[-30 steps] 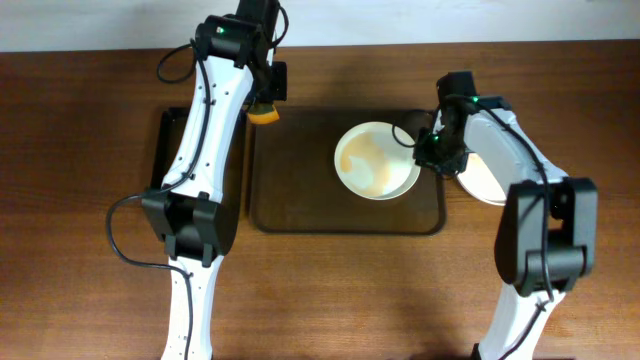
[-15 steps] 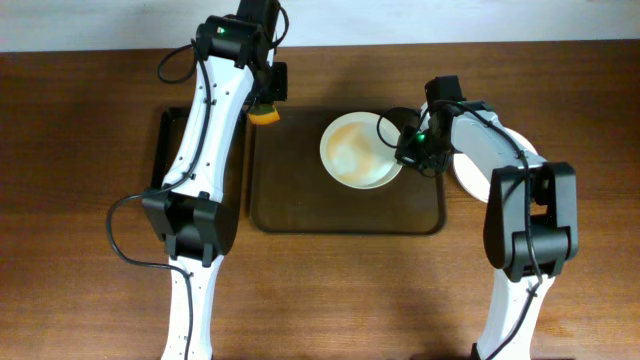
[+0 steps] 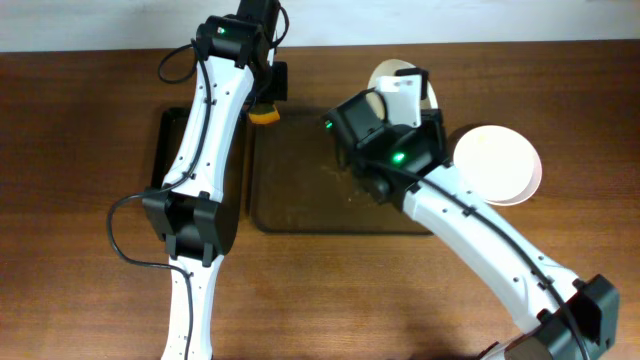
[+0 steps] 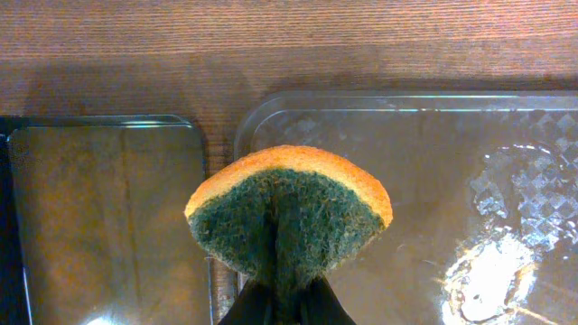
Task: Clean dirty plates on tray and stack at the side
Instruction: 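Lift the back plate with the right gripper and stack it on the right pile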
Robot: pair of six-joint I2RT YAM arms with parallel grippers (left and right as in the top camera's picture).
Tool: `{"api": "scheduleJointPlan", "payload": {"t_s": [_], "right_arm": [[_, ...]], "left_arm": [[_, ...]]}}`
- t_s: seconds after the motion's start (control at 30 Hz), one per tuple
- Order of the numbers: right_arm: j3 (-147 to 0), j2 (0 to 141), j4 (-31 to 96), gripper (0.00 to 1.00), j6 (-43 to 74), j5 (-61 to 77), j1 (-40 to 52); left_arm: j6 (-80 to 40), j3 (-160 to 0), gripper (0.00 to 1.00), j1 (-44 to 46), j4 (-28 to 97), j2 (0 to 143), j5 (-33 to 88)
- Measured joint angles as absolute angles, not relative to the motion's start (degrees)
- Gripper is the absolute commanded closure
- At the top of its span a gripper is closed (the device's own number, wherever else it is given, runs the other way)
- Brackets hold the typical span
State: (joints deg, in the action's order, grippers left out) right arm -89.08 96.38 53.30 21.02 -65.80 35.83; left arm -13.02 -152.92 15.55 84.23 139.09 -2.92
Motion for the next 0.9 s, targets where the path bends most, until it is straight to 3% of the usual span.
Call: {"api": "scheduleJointPlan", "payload": {"t_s": [0.2, 0.33, 0.4, 0.53, 0.67, 0.77, 0.9], "right_arm": [[-89.1, 96.4, 52.2, 0.96, 21.0, -78.1, 37.9], [-89.1, 96.4, 51.5, 0.96, 21.0, -78.3, 37.9], [-89.1, 96.4, 51.4, 0.96, 21.0, -71.3, 37.0], [-89.0, 96.6, 51.9, 0.96, 20.9, -37.2, 24.8], [-89.0, 96.8, 53.2, 0.96, 19.0, -11.7, 9.6], [-89.0, 96.8, 55.2, 0.96, 18.6, -0.8, -3.6], [-87.2, 96.8, 54.6, 0.96, 18.4, 1.4, -18.5]], "left_arm": [[-13.0, -152.9, 1.0, 15.6, 84.2, 139.1, -2.9], [-13.0, -152.9, 1.0, 15.6, 84.2, 139.1, -2.9], [-13.0, -152.9, 1.0, 15.6, 84.2, 139.1, -2.9], [-13.0, -152.9, 1.0, 15.6, 84.2, 139.1, -2.9], [-13.0, -152.9, 1.0, 15.6, 84.2, 139.1, -2.8], [-13.0, -152.9, 1.0, 15.6, 84.2, 139.1, -2.8], [-13.0, -152.9, 1.0, 15.6, 84.2, 139.1, -2.8]]}}
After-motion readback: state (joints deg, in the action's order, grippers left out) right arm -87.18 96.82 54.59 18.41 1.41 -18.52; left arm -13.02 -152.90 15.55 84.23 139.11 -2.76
